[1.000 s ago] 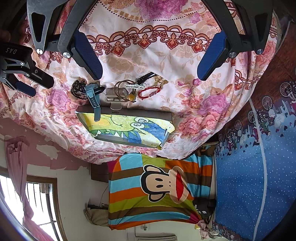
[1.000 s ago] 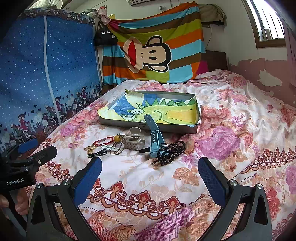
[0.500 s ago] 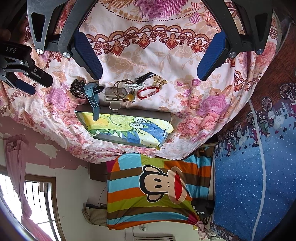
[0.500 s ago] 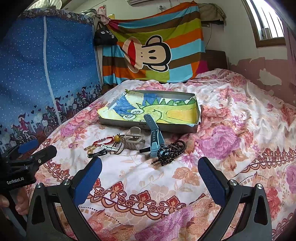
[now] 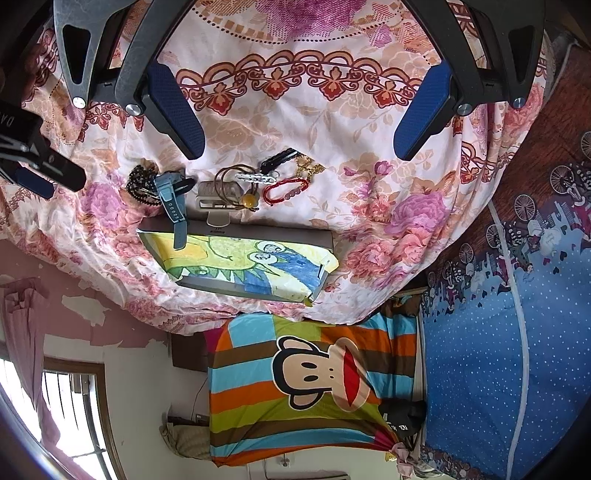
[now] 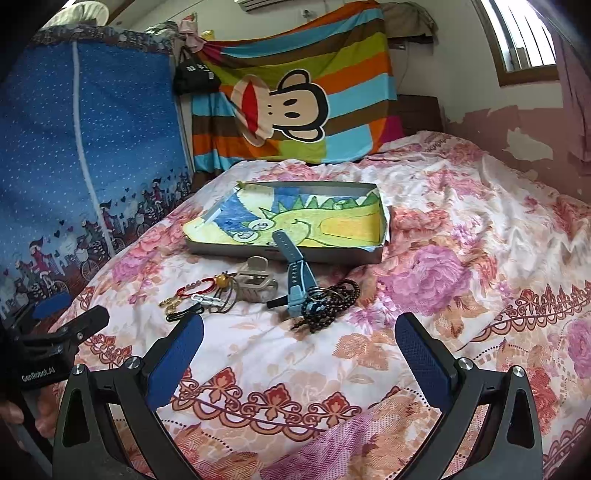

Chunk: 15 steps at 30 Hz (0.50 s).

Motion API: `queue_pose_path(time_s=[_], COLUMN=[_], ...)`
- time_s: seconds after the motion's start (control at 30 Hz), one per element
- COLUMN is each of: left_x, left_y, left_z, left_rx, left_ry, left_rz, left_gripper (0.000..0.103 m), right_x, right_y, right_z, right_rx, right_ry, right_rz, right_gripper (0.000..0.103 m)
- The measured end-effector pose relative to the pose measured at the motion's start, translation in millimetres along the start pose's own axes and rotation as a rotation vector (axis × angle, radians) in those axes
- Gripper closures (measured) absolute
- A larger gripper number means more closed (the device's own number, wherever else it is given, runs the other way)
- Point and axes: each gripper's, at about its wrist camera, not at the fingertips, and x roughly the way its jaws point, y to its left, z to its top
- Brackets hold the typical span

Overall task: Organize jewelry
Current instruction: 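Move the left tool toward the gold chain while the right tool approaches the earrings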

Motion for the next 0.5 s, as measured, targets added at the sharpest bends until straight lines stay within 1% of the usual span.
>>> queue_pose_path(time_s=[0.3, 0.4, 0.5], left_x=[12.5, 18.2, 28.3], left_y=[7.5, 9.8, 12.0], left_z=[3.3, 7.1, 13.1], left_rx=[0.004, 0.008, 0.017], left_ry=[0.043, 0.051, 0.07], left_rz=[0.053, 0.067, 0.055], left_gripper=[0.0, 0.0, 0.0], right_x=[22.9, 29.6, 37.4], right_y=[-10.4, -11.0, -7.0], right_z=[14.0, 19.9, 26.5], right_rx=[0.046, 0.018, -0.03], right_ry=[0.079, 0.071, 0.07], right_rz=[0.036, 0.04, 0.037], right_gripper=[0.001, 0.001, 0.001])
